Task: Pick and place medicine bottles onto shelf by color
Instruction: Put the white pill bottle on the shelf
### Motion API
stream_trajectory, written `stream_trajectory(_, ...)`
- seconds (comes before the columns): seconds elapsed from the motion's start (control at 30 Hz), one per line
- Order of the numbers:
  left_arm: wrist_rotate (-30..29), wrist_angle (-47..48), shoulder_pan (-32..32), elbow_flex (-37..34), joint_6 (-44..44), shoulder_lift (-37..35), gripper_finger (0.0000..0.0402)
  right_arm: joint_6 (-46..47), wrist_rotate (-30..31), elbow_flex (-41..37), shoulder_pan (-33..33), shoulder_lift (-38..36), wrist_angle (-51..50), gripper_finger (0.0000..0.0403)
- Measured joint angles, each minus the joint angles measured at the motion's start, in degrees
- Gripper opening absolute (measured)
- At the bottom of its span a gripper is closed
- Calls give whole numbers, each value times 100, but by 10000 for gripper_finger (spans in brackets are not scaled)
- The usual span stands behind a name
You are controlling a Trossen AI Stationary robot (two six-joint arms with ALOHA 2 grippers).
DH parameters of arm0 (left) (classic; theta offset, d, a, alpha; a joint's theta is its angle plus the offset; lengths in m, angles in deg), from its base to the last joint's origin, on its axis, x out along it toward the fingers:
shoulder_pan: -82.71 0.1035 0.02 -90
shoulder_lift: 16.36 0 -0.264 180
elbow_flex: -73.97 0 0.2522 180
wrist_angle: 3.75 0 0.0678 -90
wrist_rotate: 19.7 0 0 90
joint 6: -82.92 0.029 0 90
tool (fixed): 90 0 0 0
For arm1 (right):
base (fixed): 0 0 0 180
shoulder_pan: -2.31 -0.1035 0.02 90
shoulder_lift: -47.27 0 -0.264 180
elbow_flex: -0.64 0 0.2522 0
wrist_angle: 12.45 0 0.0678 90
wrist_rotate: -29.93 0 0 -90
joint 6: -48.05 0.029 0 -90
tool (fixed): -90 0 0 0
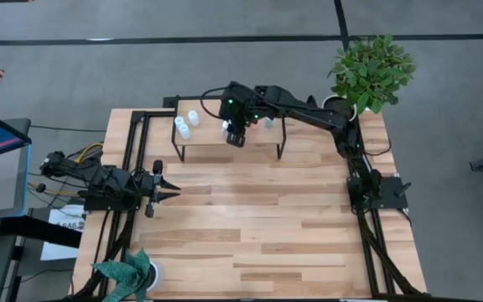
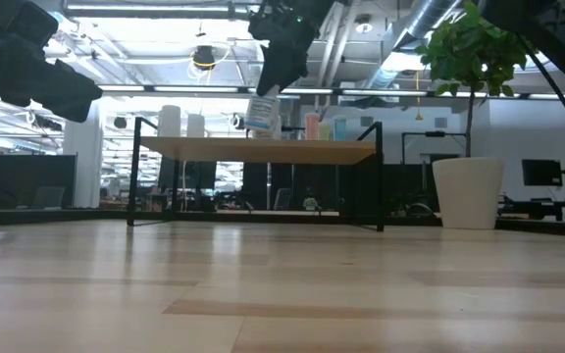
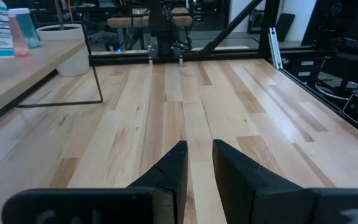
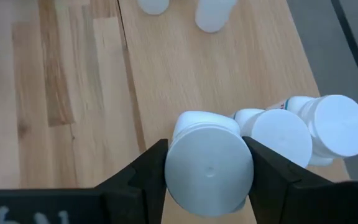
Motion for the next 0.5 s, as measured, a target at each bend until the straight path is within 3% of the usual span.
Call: stream_trajectory(0.5,0,0,0,0,0,0,64,-204,-33,0,70,0,-3,200)
